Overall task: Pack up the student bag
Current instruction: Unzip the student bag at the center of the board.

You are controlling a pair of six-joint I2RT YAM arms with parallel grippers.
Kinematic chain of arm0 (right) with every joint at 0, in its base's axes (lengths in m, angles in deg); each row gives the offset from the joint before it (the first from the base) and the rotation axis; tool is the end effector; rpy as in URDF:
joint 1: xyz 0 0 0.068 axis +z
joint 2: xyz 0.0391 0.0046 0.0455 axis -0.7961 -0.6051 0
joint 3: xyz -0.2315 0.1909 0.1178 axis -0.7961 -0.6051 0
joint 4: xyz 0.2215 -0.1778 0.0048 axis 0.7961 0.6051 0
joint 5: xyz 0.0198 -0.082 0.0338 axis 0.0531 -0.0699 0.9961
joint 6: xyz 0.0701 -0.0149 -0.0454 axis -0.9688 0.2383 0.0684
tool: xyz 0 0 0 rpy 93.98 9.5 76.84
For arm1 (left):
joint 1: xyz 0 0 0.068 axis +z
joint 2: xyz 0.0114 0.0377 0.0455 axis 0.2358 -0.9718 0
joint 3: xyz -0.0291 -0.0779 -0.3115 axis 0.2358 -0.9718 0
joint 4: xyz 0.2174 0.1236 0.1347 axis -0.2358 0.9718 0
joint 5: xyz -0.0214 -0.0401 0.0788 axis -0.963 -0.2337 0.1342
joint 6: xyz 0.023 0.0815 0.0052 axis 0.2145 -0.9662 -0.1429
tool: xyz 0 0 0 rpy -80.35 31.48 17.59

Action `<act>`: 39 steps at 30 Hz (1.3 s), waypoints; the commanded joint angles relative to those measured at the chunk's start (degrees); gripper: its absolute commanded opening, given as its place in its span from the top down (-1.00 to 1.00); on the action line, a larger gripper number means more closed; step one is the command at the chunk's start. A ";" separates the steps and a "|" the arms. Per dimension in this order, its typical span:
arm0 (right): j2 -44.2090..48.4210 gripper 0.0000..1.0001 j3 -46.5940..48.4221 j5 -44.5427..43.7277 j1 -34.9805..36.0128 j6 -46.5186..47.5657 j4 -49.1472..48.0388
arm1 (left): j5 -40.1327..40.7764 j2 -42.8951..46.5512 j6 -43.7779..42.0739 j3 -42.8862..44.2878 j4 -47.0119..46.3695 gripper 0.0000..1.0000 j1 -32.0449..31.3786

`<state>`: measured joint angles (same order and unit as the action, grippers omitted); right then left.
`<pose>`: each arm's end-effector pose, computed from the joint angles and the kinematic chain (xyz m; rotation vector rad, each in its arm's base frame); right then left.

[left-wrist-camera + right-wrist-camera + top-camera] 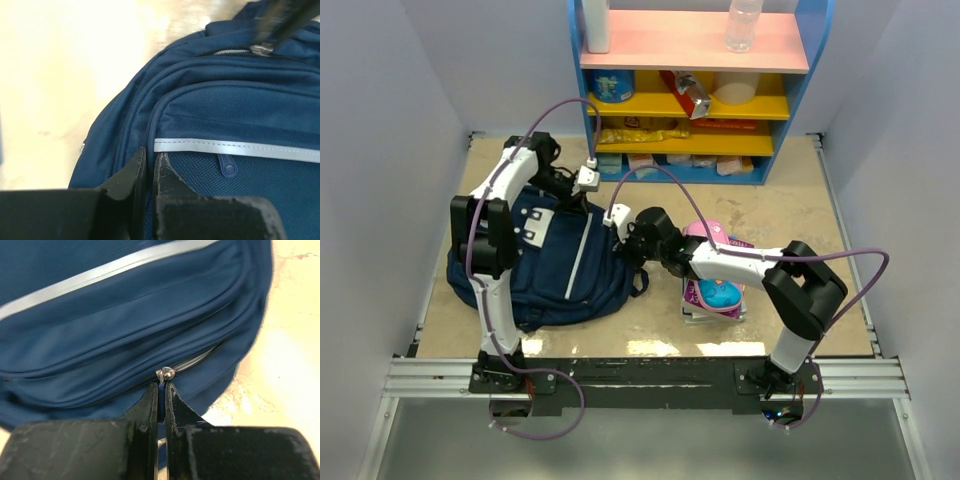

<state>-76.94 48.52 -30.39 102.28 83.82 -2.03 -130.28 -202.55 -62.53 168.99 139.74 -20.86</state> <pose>0.2769 0.3414 0.2206 -1.0984 1.8735 0.5951 0.4446 -0.1126 0.2393 1.7994 1.6972 -0.8731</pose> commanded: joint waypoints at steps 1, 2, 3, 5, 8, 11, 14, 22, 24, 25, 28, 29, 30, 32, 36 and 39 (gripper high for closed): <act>3.20 1.00 1.47 2.36 0.84 -0.44 -1.35 | -4.25 3.73 12.47 -1.60 -17.16 1.00 1.60; 3.03 1.00 1.55 2.54 0.76 -0.70 -1.35 | -3.98 5.66 16.76 -3.20 -23.20 1.00 1.60; 2.85 1.00 1.55 2.63 0.84 -0.88 -1.18 | -2.94 6.46 19.24 -4.52 -25.96 1.00 1.60; 2.85 1.00 1.47 2.98 0.84 -1.14 -1.26 | -2.23 7.34 21.19 -6.12 -28.09 1.00 1.77; 3.11 1.00 1.03 3.24 0.84 -1.40 -1.09 | -0.65 7.17 26.35 -5.86 -31.42 1.00 3.18; 3.64 1.00 0.24 3.77 0.93 -1.84 -1.00 | 0.06 7.08 30.58 -5.59 -34.41 1.00 5.81; 4.25 1.00 -0.46 4.03 1.28 -2.11 -0.65 | 0.06 7.61 33.66 -5.68 -36.87 1.00 7.92; 5.40 1.00 -1.87 2.98 3.83 -2.46 1.02 | 0.41 9.98 36.83 -7.69 -38.38 1.00 11.88; 5.49 1.00 -2.49 2.63 5.05 -3.07 0.93 | 0.41 10.95 39.29 -8.66 -39.60 1.00 12.06; 5.40 1.00 -3.10 2.19 5.59 -3.34 0.93 | 0.33 11.30 41.91 -9.27 -40.30 1.00 12.23; 5.40 1.00 -4.59 1.23 8.13 -4.83 -0.03 | -1.17 13.49 50.51 -12.35 -46.10 1.00 13.55; 5.48 1.00 -4.95 1.05 8.84 -5.35 -0.47 | -1.43 14.46 52.55 -12.97 -48.98 1.00 13.73; 5.40 1.00 -5.21 1.04 10.32 -6.06 -1.52 | -1.87 14.73 53.79 -13.84 -49.62 1.00 13.90; 5.05 1.00 -5.13 1.48 11.91 -8.25 -2.58 | -1.70 15.95 57.13 -14.99 -52.08 1.00 13.90; 3.21 1.00 -2.85 1.48 16.56 -10.71 -4.60 | -0.21 18.33 62.50 -19.38 -58.67 1.00 13.82; 1.18 1.00 -1.09 2.10 18.68 -12.38 -6.53 | 0.15 19.82 64.26 -20.96 -60.61 1.00 13.38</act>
<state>-74.54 44.76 -34.52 115.92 76.17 -6.47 -131.99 -187.95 -6.21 148.31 94.63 -8.51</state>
